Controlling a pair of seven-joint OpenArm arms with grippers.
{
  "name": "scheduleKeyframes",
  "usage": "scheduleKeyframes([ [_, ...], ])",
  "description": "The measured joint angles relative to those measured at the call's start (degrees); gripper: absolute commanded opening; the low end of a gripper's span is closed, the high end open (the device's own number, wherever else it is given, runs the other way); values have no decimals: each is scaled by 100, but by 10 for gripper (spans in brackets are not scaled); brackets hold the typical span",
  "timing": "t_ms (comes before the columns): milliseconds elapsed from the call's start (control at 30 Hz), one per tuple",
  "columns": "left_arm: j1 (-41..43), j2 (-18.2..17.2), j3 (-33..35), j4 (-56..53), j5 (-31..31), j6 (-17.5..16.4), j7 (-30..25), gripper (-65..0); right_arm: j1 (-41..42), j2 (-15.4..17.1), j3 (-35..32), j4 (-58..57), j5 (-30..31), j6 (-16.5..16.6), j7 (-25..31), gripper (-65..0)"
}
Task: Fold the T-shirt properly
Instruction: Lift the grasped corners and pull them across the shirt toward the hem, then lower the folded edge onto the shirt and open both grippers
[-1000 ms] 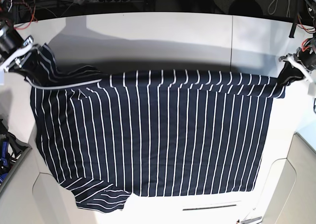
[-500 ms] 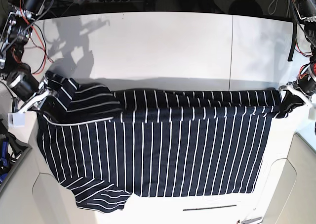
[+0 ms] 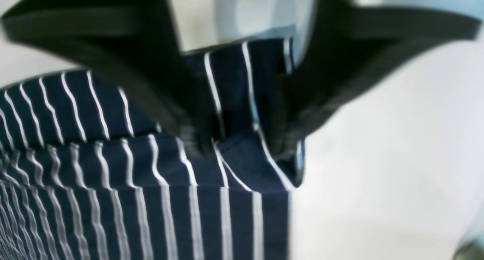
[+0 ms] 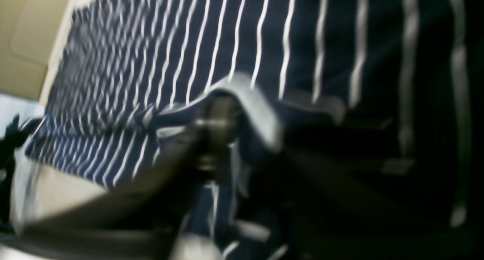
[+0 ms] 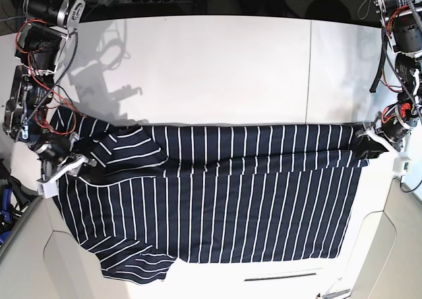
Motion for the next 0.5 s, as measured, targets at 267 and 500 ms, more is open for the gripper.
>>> scheduleKeyframes([
  [267, -85, -2, -603, 4, -595, 7, 704, -311, -247, -17, 382, 520, 201, -26, -236, -243],
  [500, 289, -15, -1694, 20, -1600, -186, 1259, -311, -1137, 35, 1366, 1580, 516, -66, -363, -243],
])
